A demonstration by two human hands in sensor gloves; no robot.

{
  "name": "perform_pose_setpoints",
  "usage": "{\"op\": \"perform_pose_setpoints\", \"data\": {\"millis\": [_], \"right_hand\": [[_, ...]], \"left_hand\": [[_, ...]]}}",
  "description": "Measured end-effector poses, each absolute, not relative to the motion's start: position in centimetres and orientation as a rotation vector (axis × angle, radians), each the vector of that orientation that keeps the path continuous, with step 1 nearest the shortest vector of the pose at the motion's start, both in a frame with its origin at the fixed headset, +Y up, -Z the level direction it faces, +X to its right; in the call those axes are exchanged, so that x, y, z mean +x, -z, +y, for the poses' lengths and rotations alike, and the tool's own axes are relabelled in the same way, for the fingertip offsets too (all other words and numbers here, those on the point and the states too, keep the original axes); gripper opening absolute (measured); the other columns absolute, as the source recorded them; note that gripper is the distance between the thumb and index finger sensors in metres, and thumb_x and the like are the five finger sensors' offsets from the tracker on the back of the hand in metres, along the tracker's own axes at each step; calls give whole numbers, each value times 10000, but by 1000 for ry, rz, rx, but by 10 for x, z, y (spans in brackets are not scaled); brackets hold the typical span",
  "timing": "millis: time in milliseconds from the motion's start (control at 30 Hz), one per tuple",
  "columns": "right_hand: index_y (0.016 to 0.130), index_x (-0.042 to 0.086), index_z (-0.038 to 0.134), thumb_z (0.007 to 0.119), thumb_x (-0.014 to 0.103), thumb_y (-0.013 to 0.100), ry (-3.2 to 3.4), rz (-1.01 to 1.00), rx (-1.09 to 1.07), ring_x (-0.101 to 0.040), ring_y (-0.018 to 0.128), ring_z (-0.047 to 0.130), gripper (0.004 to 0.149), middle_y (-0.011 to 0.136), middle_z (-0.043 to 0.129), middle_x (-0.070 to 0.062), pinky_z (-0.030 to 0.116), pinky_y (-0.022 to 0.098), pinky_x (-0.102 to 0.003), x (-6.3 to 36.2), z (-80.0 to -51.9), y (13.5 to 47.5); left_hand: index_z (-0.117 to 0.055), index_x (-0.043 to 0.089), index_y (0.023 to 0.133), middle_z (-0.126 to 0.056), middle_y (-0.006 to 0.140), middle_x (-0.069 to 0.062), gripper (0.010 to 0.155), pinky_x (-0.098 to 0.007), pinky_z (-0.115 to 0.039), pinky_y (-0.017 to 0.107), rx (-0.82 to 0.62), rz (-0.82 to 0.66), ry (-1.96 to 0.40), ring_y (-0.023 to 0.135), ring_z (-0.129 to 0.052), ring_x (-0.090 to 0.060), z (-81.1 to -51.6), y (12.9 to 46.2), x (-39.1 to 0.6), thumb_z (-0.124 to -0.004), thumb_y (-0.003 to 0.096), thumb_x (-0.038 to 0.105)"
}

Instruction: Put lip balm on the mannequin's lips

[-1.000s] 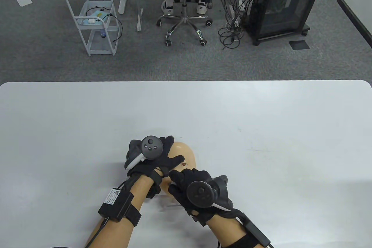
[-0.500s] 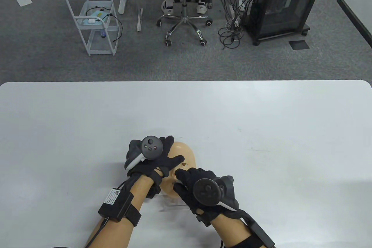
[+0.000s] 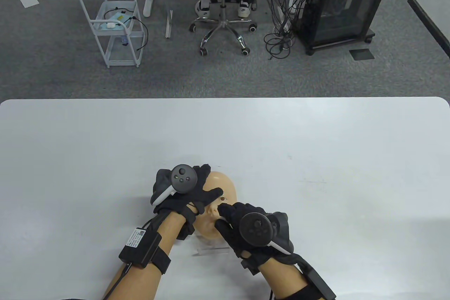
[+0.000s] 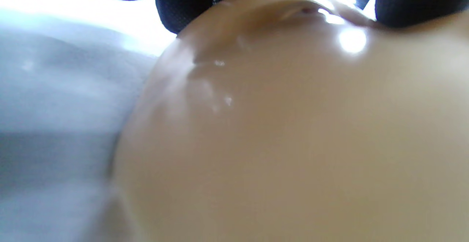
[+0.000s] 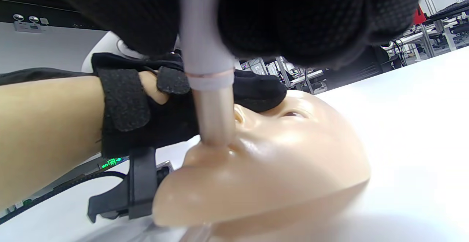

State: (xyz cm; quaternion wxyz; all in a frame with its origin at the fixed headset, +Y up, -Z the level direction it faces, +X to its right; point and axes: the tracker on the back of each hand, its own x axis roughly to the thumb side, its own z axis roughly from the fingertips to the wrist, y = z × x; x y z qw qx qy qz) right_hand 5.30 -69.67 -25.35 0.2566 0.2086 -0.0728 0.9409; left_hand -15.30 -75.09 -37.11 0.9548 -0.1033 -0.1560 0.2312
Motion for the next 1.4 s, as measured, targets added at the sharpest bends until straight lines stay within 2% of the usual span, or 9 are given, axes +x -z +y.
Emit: {"op": "perform_pose_setpoints", "data": {"millis": [733, 1067, 1133, 1167, 1233, 1333, 1400], "right_hand": [[913, 180, 809, 899, 491, 496, -2517, -93, 501, -288, 442, 998, 528, 653, 983, -86, 799, 519, -544, 65, -702, 260], [906, 180, 815, 901, 491, 495, -2207, -194, 318, -281, 434, 1001, 522, 643, 986, -85, 806, 513, -540, 112, -689, 270], [903, 180, 817, 901, 492, 495, -2092, -193, 259, -278, 425, 1004, 520, 636, 989, -84, 810, 507, -538, 124, -691, 273], [902, 179, 818, 901, 494, 495, -2029, -177, 227, -273, 422, 1006, 520, 633, 991, -81, 816, 502, -534, 130, -694, 276], [898, 173, 821, 901, 497, 497, -1873, -80, 166, -265, 403, 1016, 522, 621, 998, -80, 830, 489, -527, 140, -702, 281], [892, 158, 826, 906, 494, 498, -1668, -6, 84, -263, 384, 1025, 524, 607, 1010, -84, 840, 475, -521, 147, -713, 285], [888, 157, 829, 907, 496, 498, -1580, 34, 56, -259, 378, 1032, 523, 602, 1016, -82, 847, 467, -516, 148, -717, 286]], "left_hand": [[-464, 194, 1132, -526, 1162, -213, 883, -699, -574, 662, -209, -315, -469, 970, -705, -548, -751, 371, -153, -826, 529, 729], [-507, 181, 1119, -538, 1153, -216, 856, -705, -548, 666, -165, -308, -461, 970, -697, -545, -747, 366, -152, -850, 527, 694], [-506, 183, 1120, -530, 1156, -215, 830, -727, -494, 671, -155, -304, -449, 982, -667, -549, -745, 365, -153, -831, 541, 681], [-500, 184, 1122, -514, 1160, -216, 797, -757, -416, 674, -156, -281, -458, 1001, -620, -554, -743, 364, -154, -795, 562, 669], [-501, 175, 1120, -509, 1157, -222, 768, -765, -387, 671, -122, -260, -572, 1008, -598, -558, -731, 362, -160, -771, 581, 652], [-557, 150, 1095, -572, 1127, -232, 754, -733, -474, 663, -27, -271, -773, 968, -664, -554, -709, 352, -168, -797, 575, 640], [-586, 139, 1084, -627, 1106, -233, 745, -710, -545, 650, 3, -339, -906, 932, -733, -539, -694, 341, -169, -806, 572, 635]]}}
